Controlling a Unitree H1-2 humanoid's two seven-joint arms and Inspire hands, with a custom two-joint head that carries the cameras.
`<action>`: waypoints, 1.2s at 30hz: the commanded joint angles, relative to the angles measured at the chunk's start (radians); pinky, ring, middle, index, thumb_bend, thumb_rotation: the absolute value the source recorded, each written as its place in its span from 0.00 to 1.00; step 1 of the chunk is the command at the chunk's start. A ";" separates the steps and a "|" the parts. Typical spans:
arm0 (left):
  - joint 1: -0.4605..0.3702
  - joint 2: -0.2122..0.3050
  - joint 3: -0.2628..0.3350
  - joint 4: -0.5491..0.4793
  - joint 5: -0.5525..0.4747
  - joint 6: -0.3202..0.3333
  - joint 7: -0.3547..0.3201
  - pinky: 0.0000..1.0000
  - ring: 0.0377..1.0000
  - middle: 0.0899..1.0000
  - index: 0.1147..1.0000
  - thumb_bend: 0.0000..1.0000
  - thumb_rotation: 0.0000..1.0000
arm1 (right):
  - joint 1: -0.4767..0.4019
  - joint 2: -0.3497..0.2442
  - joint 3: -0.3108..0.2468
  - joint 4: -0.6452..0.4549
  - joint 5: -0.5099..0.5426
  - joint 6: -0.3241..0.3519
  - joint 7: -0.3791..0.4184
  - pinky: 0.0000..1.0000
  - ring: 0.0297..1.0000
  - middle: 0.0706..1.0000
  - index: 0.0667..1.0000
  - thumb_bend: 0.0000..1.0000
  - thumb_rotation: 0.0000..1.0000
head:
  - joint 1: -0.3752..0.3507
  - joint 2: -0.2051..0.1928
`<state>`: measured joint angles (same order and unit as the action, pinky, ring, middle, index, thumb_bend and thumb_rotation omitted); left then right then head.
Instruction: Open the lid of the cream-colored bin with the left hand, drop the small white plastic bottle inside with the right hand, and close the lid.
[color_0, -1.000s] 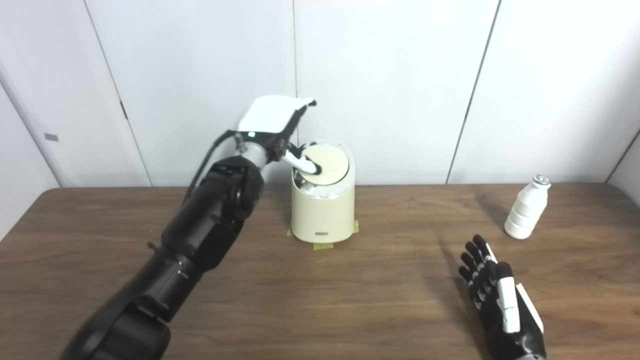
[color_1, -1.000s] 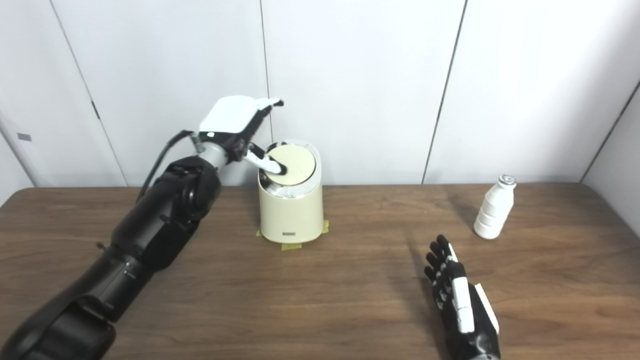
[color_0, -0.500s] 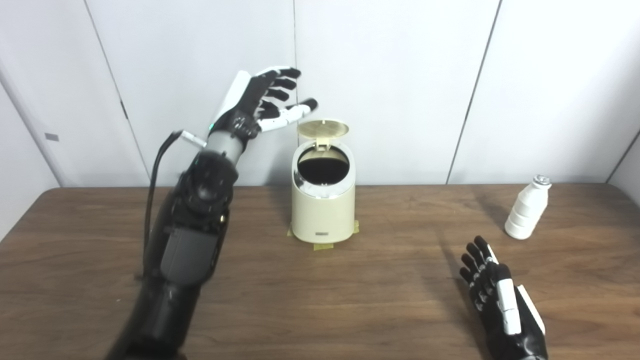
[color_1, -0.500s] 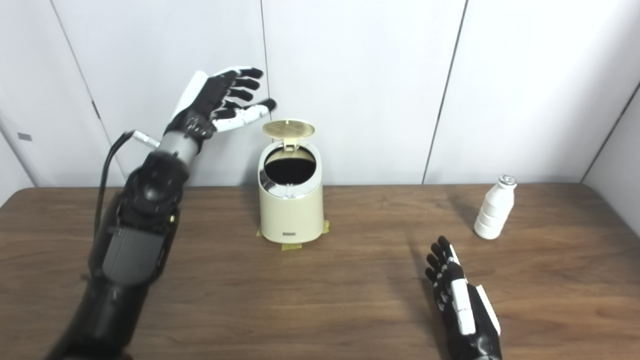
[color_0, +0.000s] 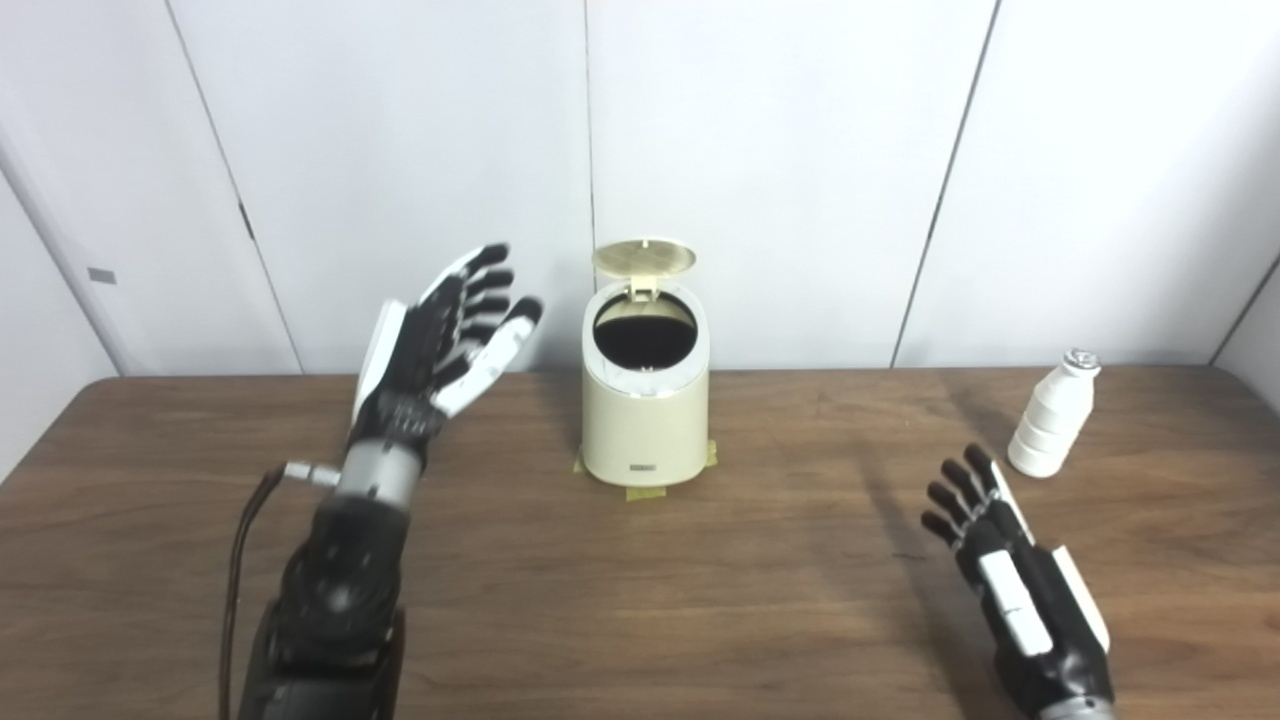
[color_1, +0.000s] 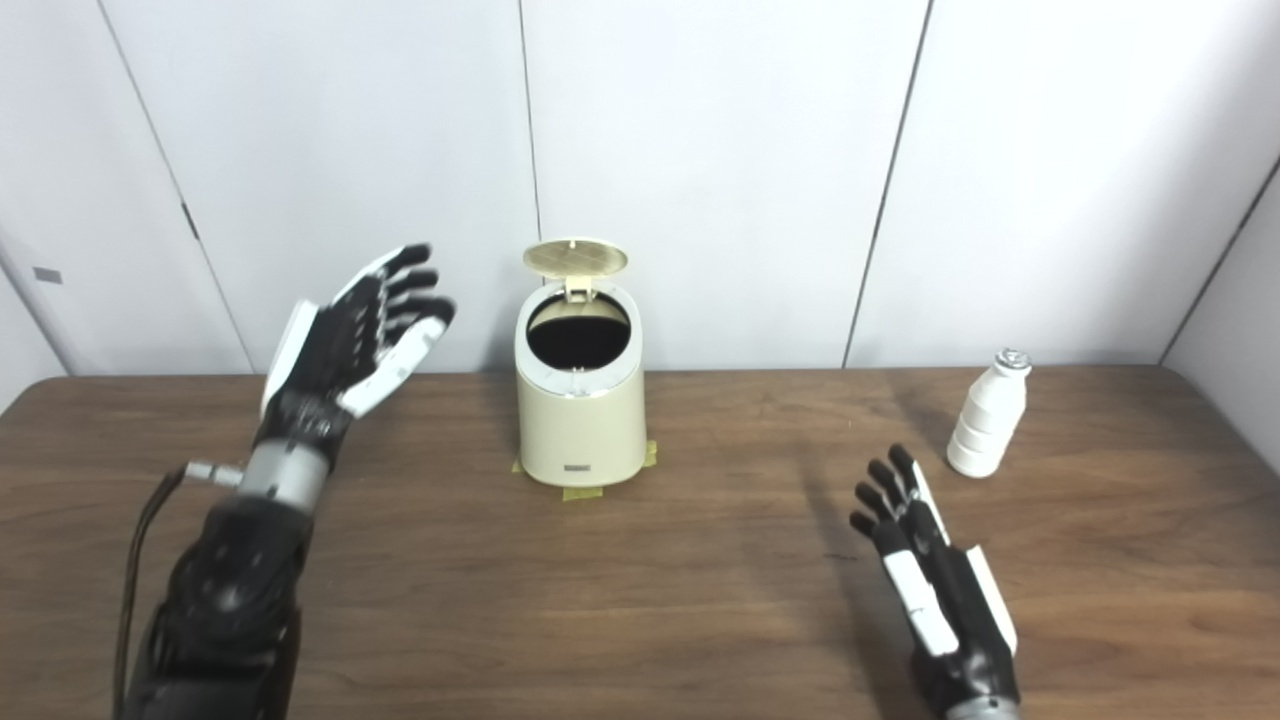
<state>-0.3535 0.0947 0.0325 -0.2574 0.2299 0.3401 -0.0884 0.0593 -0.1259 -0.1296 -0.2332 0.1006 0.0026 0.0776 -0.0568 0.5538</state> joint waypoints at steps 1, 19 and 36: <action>0.000 -0.010 0.013 -0.036 -0.036 -0.020 0.016 0.79 0.83 0.86 0.93 0.50 0.60 | -0.039 -0.003 -0.007 -0.061 -0.016 0.013 -0.024 0.86 0.91 0.94 0.98 0.64 0.68 | -0.001 -0.001; 0.204 0.043 -0.035 -0.043 -0.002 -0.047 0.019 0.85 0.82 0.85 0.93 0.51 0.88 | -0.073 -0.045 -0.055 -0.147 -0.200 0.079 -0.121 0.74 0.82 0.86 0.91 0.71 0.44 | -0.080 0.013; 0.173 0.102 0.021 -0.030 -0.120 0.003 -0.015 0.85 0.86 0.87 0.92 0.42 0.82 | -0.066 -0.019 -0.102 -0.268 -0.303 0.215 -0.197 0.74 0.80 0.85 0.89 0.74 0.38 | -0.353 0.026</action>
<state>-0.1345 0.1848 0.0491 -0.2651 0.1216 0.3462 -0.0987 0.0197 -0.1386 -0.2147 -0.4551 -0.2052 0.2278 -0.1046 -0.4080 0.5798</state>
